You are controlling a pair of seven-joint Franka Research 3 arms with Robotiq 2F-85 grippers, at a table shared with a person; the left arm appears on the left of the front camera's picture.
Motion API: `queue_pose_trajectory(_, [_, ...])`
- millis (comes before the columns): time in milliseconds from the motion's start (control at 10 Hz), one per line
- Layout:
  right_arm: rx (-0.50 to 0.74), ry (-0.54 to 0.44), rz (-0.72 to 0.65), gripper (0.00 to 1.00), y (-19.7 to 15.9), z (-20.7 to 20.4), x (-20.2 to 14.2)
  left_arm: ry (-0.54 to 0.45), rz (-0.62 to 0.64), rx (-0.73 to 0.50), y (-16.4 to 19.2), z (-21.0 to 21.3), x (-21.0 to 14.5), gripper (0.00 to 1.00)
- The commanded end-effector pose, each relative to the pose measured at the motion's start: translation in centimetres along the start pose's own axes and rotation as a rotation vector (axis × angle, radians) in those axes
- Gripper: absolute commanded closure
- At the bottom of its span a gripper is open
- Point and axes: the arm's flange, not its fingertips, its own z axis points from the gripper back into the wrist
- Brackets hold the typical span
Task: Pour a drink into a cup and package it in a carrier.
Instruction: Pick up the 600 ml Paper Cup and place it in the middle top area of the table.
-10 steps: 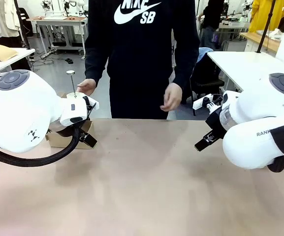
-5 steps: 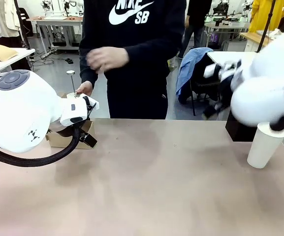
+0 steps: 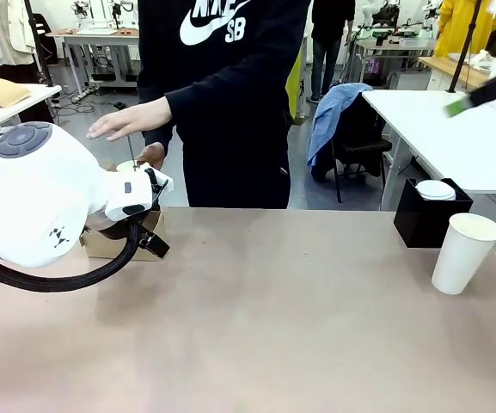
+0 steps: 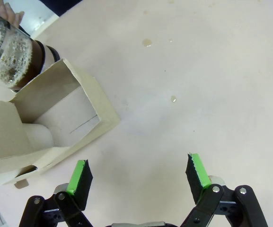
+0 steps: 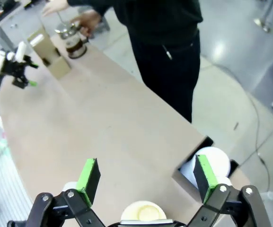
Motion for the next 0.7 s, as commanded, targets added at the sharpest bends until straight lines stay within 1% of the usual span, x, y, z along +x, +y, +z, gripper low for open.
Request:
queue_pose_trajectory(0, [0.068, -0.125, 0.072, 0.0, -2.9, 1.5, -6.6, 0.0, 0.0, 0.0, 0.0, 0.0, 0.0, 0.0])
queue_pose_trajectory(100, [0.069, -0.207, 0.158, 0.0, -3.3, 2.3, -10.5, 0.0, 0.0, 0.0, 0.0, 0.0, 0.0, 0.0])
queue_pose_trajectory(200, [0.078, -0.277, 0.176, 0.0, -3.8, 2.1, -14.5, 0.0, 0.0, 0.0, 0.0, 0.0, 0.0, 0.0])
queue_pose_trajectory(300, [0.112, -0.372, 0.185, 0.0, -4.6, 2.0, -19.0, 0.0, 0.0, 0.0, 0.0, 0.0, 0.0, 0.0])
queue_pose_trajectory(400, [0.151, -0.448, 0.176, 0.0, -5.4, 1.6, -22.3, 0.0, 0.0, 0.0, 0.0, 0.0, 0.0, 0.0])
queue_pose_trajectory(500, [0.215, -0.512, 0.163, 0.0, -6.4, 1.1, -25.6, 0.0, 0.0, 0.0, 0.0, 0.0, 0.0, 0.0])
queue_pose_trajectory(600, [0.248, -0.526, 0.128, 0.0, -7.3, 0.4, -26.9, 0.0, 0.0, 0.0, 0.0, 0.0, 0.0, 0.0])
